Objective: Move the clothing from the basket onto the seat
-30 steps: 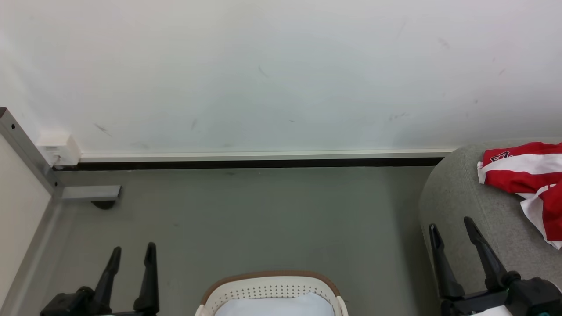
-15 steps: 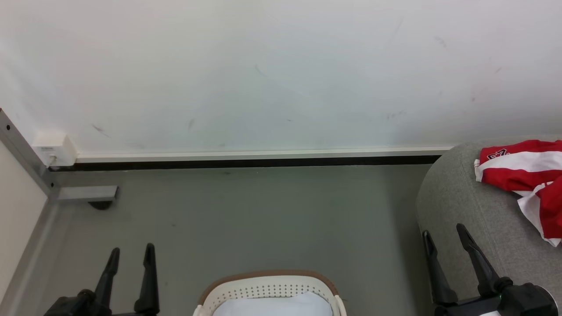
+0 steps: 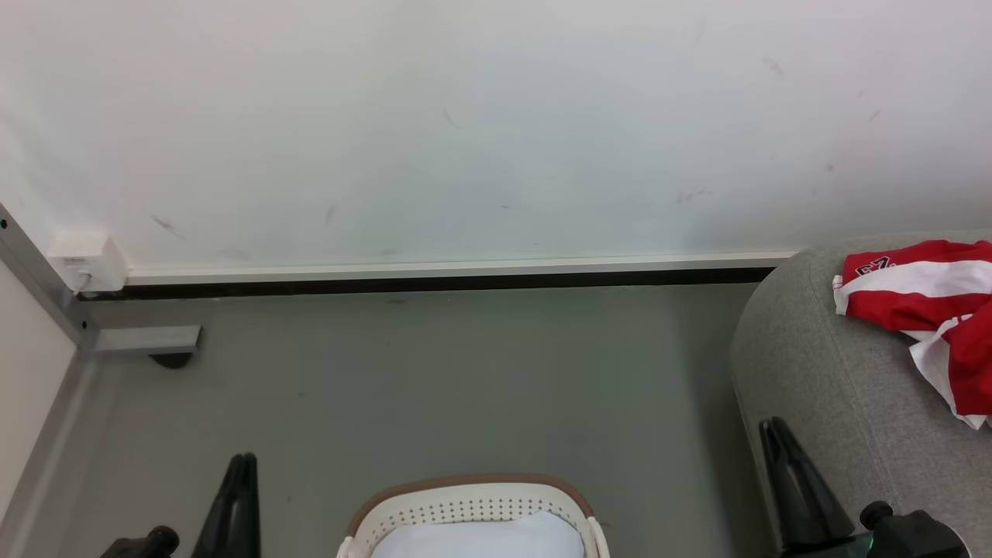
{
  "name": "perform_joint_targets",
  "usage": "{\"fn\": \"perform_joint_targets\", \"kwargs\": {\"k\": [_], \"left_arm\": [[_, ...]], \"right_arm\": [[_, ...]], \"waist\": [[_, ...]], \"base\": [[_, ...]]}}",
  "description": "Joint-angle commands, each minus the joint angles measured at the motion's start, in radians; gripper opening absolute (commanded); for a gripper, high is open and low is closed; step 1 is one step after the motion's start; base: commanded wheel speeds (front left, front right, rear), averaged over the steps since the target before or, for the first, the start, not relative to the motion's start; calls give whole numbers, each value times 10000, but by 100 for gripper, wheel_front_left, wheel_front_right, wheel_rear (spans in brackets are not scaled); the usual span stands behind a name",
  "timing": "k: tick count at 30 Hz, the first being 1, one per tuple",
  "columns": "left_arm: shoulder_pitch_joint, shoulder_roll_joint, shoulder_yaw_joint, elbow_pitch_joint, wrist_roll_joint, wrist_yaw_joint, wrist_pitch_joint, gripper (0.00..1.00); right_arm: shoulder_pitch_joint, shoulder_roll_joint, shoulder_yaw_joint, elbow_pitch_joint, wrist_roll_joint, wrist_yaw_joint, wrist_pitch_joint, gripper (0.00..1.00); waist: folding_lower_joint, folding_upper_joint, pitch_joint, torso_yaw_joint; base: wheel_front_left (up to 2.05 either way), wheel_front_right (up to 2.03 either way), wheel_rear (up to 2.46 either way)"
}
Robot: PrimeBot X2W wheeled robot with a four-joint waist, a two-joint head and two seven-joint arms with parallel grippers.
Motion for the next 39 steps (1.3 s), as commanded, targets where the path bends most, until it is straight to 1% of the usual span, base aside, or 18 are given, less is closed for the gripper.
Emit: {"fn": "perform_joint_targets", "kwargs": {"k": [1,10,20,39], "left_arm": [[-41,-16,39,57,-184,-14,71,0],[-252,-112,215,215,-1763,-126,545,0],[-442,-210,363,348,-3331,-238,988,0],[-766,-369,621,588,-5854,-430,1721,0]], "right_arm": [[32,-2,-4,-11,202,0,20,0],[-109,-121,-188,170,2046,-2,374,0],[-265,-210,-385,366,3821,-4,735,0],[-475,-306,-767,653,6621,-7,1368,0]], "waist": [[0,-1,-1,4],[0,-1,-7,33],[0,-1,-15,65],[0,-1,-29,125]], "base": [[0,0,0],[0,0,0],[0,0,0],[0,0,0]]}}
